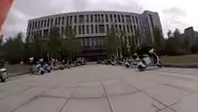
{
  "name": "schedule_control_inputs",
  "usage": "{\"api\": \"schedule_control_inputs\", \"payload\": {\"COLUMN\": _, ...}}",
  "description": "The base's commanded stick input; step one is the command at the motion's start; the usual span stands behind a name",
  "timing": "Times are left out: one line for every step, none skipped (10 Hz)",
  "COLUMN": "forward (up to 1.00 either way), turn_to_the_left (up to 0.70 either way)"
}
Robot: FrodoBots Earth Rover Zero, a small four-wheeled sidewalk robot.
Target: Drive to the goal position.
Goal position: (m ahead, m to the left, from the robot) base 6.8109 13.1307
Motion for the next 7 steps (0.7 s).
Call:
{"api": "schedule_control_inputs", "payload": {"forward": 0.45, "turn_to_the_left": 0.00}}
{"api": "schedule_control_inputs", "payload": {"forward": 0.45, "turn_to_the_left": 0.00}}
{"api": "schedule_control_inputs", "payload": {"forward": 0.45, "turn_to_the_left": 0.00}}
{"api": "schedule_control_inputs", "payload": {"forward": 0.45, "turn_to_the_left": 0.00}}
{"api": "schedule_control_inputs", "payload": {"forward": 0.45, "turn_to_the_left": 0.00}}
{"api": "schedule_control_inputs", "payload": {"forward": 0.45, "turn_to_the_left": 0.00}}
{"api": "schedule_control_inputs", "payload": {"forward": 0.45, "turn_to_the_left": 0.00}}
